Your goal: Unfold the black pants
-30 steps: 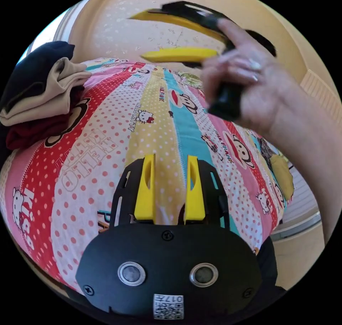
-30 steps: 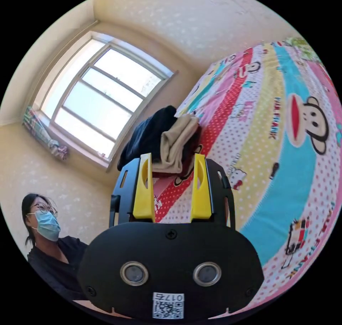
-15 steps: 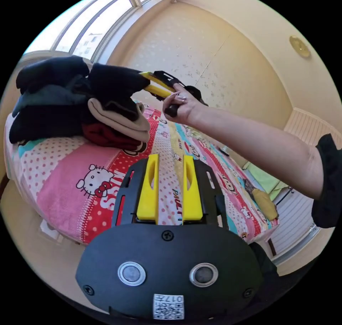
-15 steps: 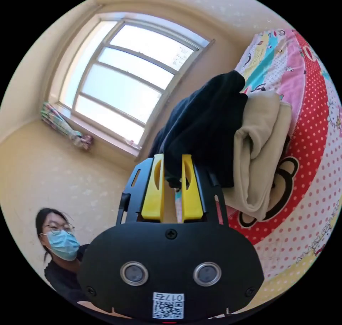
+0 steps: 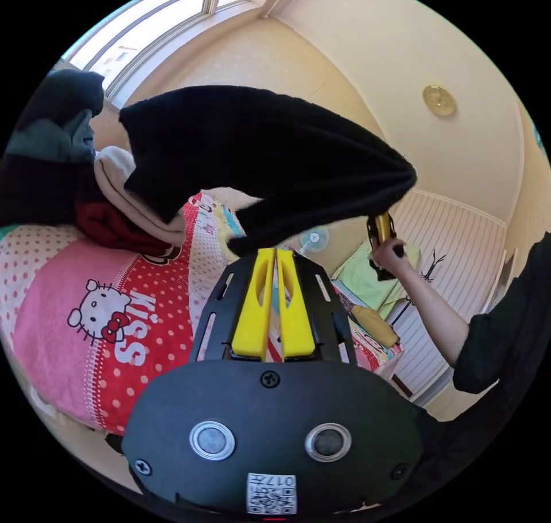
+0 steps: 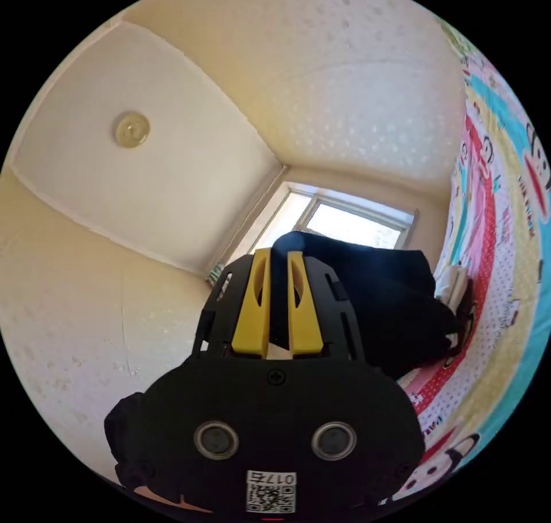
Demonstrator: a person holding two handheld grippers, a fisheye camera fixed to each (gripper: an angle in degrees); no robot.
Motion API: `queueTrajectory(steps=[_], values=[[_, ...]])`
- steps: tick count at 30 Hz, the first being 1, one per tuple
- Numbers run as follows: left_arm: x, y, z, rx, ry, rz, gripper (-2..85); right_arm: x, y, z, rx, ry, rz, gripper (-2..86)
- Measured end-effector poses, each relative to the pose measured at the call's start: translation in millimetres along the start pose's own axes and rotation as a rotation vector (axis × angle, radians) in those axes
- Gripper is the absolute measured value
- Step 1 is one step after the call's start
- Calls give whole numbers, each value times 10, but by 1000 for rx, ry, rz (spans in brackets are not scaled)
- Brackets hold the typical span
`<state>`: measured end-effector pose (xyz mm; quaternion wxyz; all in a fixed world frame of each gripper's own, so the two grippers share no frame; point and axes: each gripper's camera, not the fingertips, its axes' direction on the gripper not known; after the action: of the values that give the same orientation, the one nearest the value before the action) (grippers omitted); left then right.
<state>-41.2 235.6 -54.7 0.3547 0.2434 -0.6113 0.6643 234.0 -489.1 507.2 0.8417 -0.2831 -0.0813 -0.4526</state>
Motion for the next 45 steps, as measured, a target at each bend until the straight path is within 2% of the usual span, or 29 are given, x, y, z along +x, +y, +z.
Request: queueTrajectory(steps=[1,4,6,8,9,11,13,15,16,18,21,24,26,27,29,33,36,38,40,43,45], values=[[4,7,59,1,26,-12,-10,-132,25,-194,19,48,-30,25],[-23,30,247,-37,74,-59,-10,-681,272,-1175,119,442,-97,42],[-56,34,416,-93,78,-91,-10,-781,634,-1836,214,866,78,67],[-78,44,642,-176,101,-102,-9,-827,983,-2153,309,1104,202,86],[-83,69,805,-236,90,-109,-9,-909,1199,-2219,358,1138,185,80],[-71,129,1031,-309,38,-117,-7,-1038,1380,-2083,371,1068,15,64],[-35,204,1280,-364,-17,-118,4,-999,1354,-1736,355,1102,-47,72],[-12,254,1425,-387,-78,-129,30,-577,1004,-861,101,1178,-58,131],[14,283,1473,-379,-121,-132,61,-420,910,-591,9,1174,-61,146],[61,323,1483,-335,-179,-137,82,297,680,533,-307,1124,-63,190],[58,412,1535,-307,-260,-200,137,1153,713,1874,-591,1117,-123,215],[13,587,1678,-321,-297,-311,174,1972,940,2962,-770,1159,-130,221],[-9,708,1771,-309,-263,-368,185,2410,1089,3378,-806,1221,-97,187],[12,768,1823,-293,-268,-373,191,2681,1152,3556,-823,1264,-11,130],[59,820,1917,-288,-312,-358,191,2809,1226,3714,-785,1247,53,86],[130,937,2160,-274,-386,-381,187,2323,1379,3932,-676,1086,-11,63],[349,1038,2375,-300,-485,-312,162,1811,1493,4215,-649,1068,-115,46],[458,1097,2502,-359,-504,-266,111,1472,1537,4441,-626,1094,-191,37],[520,1176,2434,-348,-358,-253,64,1123,1552,4657,-591,1128,-256,30],[634,1181,2021,-247,-119,-318,57,454,1593,5008,-542,1203,-380,20],[882,1080,1690,-154,-33,-351,55,-166,1686,5247,-494,1236,-505,13]])
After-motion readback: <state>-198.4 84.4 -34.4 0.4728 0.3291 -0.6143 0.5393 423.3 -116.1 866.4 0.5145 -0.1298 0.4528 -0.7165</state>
